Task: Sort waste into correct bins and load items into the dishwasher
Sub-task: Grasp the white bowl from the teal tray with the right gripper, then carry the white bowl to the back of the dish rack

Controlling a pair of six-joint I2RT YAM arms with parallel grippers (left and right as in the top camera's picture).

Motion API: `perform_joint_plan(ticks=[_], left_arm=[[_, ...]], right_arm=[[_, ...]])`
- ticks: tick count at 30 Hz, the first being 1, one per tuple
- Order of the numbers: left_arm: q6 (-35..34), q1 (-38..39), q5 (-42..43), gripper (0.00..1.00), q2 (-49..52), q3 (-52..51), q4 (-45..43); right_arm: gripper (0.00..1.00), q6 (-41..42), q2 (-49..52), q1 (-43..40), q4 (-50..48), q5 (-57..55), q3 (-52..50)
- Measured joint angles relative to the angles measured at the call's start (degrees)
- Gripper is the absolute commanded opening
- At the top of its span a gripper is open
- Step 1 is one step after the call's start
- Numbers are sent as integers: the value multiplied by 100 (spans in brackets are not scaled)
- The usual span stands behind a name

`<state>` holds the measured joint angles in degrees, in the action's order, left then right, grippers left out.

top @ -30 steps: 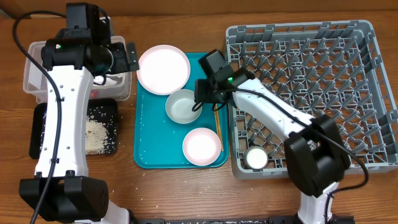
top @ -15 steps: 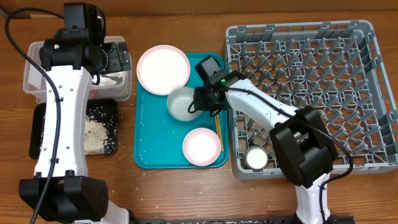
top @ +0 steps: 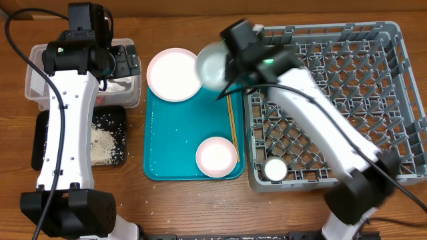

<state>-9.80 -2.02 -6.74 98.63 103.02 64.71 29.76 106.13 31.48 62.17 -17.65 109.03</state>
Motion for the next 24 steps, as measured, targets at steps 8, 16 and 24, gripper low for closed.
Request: perform_joint_plan(ticks=[8, 16, 24], left_arm=[[0, 0, 0, 100, 0, 0, 0], [-2, 0, -4, 100, 0, 0, 0], [-2, 0, -17, 100, 0, 0, 0]], right_arm=[[4, -125, -428, -619, -378, -3056, 98], [4, -1119, 614, -942, -1670, -4459, 101], [4, -2505, 1808, -957, -2385, -5104, 98]])
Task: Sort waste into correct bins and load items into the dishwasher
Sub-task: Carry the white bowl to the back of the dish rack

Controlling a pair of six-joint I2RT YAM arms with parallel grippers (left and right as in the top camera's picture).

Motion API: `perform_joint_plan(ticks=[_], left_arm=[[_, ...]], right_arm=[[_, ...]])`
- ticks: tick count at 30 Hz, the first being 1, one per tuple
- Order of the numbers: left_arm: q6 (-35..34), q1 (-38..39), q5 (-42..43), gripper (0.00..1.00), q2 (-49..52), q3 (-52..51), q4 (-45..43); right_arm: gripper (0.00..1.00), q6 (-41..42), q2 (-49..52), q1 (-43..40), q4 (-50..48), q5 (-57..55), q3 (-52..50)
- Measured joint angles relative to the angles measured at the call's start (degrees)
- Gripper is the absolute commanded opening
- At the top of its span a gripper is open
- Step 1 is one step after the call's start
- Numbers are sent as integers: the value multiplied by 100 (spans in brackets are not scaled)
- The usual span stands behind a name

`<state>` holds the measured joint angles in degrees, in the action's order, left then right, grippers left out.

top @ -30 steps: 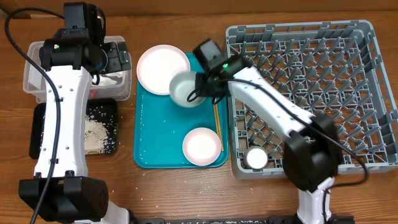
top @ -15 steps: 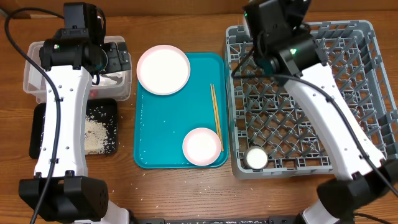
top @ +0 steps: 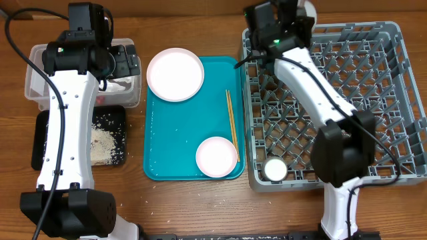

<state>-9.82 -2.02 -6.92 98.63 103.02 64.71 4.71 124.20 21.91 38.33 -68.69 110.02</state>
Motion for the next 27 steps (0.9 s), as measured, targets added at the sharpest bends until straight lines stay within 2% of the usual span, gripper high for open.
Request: perform_joint_plan(ticks=[9, 16, 23, 26, 27], left_arm=[[0, 0, 0, 100, 0, 0, 0], [2, 0, 0, 100, 0, 0, 2], [2, 0, 0, 100, 0, 0, 0], [0, -48, 0, 100, 0, 0, 2], [0, -55, 0, 100, 0, 0, 2]], right_arm=[[4, -326, 516, 66, -105, -35, 0], [4, -339, 520, 223, -232, 116, 2], [11, -345, 520, 326, -138, 407, 2], [11, -352, 520, 334, -96, 435, 2], [8, -352, 520, 334, -107, 409, 2]])
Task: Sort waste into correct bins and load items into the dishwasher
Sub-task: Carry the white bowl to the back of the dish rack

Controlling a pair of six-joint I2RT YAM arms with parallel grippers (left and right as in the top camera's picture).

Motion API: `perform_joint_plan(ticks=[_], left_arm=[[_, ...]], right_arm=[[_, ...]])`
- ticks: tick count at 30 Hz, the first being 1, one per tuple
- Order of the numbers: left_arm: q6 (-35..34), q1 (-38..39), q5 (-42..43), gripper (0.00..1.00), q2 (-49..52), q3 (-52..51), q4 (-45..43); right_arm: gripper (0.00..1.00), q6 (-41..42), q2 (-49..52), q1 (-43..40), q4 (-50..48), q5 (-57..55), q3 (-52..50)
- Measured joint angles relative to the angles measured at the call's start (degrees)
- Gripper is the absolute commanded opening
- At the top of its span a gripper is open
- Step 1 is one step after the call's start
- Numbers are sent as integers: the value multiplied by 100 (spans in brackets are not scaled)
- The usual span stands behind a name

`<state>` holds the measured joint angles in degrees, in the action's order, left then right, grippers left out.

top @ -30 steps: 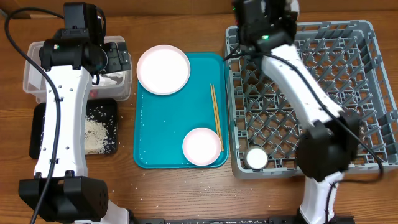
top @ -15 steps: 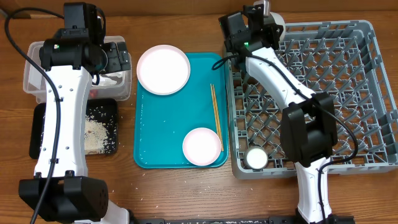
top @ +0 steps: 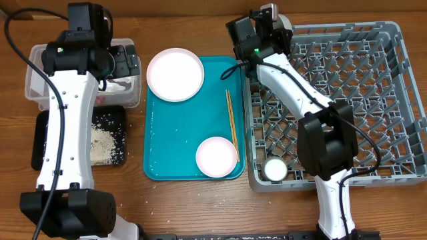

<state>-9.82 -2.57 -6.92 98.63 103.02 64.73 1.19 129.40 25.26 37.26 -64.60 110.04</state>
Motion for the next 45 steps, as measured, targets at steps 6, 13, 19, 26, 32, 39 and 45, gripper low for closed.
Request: perform_joint_plan(ticks=[6, 13, 19, 26, 32, 39, 45], left_arm=[[2, -4, -2, 100, 0, 0, -2], [2, -4, -2, 100, 0, 0, -2], [0, -4, -2, 100, 0, 0, -2], [2, -4, -2, 100, 0, 0, -2], [0, -4, -2, 100, 2, 0, 0], [0, -4, -2, 100, 2, 0, 0], [0, -4, -4, 100, 2, 0, 0]], right_arm=[[4, -203, 11, 28, -577, -859, 0], [4, -601, 11, 61, -778, -1285, 0], [4, -684, 181, 254, -811, -1357, 0], [4, -695, 437, 310, -870, -1698, 0], [4, -743, 450, 284, -975, -1958, -2], [4, -743, 450, 291, -844, -1808, -2], [39, -780, 455, 444, -560, -1620, -9]])
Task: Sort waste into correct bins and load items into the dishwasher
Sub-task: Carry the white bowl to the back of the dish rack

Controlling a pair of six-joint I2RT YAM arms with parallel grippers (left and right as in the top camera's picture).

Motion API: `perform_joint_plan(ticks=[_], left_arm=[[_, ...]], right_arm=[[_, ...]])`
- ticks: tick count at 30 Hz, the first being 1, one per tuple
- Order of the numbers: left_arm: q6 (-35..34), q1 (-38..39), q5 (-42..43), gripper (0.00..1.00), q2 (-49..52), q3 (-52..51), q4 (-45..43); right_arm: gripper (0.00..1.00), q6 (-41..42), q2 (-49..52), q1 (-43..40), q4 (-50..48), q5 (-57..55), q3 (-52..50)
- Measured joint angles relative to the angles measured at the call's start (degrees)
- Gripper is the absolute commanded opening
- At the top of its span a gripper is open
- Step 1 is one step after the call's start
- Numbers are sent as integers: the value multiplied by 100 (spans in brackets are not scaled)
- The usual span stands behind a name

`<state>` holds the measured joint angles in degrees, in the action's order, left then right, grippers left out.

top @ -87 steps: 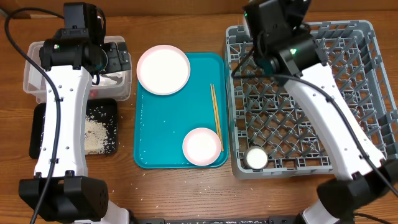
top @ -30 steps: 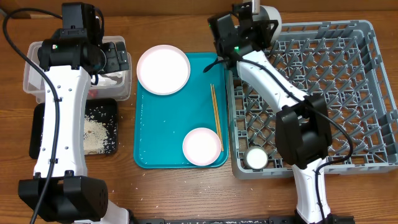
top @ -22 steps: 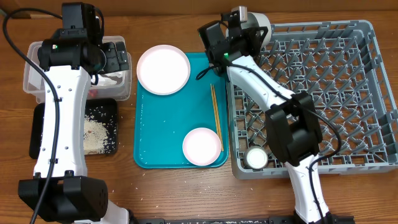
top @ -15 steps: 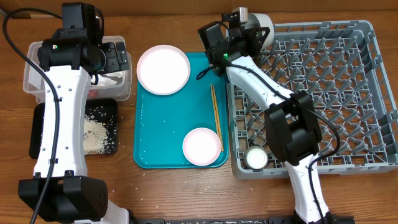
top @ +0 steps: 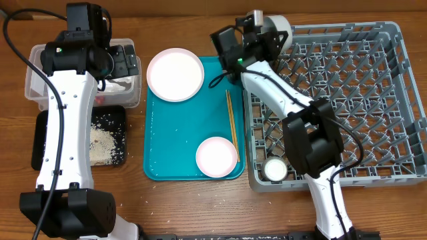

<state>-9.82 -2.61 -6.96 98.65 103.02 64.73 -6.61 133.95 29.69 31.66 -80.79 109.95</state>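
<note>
A pale bowl point(top: 274, 24) stands on edge in the back-left corner of the grey dishwasher rack point(top: 373, 100). My right gripper point(top: 227, 48) hangs just left of that corner, over the back right of the teal tray point(top: 180, 133), apart from the bowl, and looks open and empty. On the tray lie a white plate point(top: 175, 73), a small white bowl point(top: 216, 157) and a pair of chopsticks point(top: 231, 123). My left gripper point(top: 119, 63) hovers over the clear bin point(top: 37, 83); its fingers are hidden.
A white cup point(top: 275, 170) sits in the rack's front-left corner. A black tray point(top: 107, 137) with spilled rice lies in front of the clear bin. A few rice grains dot the table near the teal tray's front-left corner.
My right gripper has shifted left and slightly forward, off the rack's corner and over the tray's edge. The pale bowl stays on edge in the rack. The left arm has not moved.
My right gripper first held the pale bowl above the tray's back right corner. Then it was at the rack's back-left corner, and afterwards the bowl stood there on edge. Now the gripper is clear of it, while the left arm stayed over the clear bin.
</note>
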Motion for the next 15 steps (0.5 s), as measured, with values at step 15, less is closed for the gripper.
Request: perform_joint_plan(ticks=[15], left_arm=[[0, 0, 2, 100, 0, 0, -2]], right_arm=[[66, 0, 26, 409, -20, 302, -9]])
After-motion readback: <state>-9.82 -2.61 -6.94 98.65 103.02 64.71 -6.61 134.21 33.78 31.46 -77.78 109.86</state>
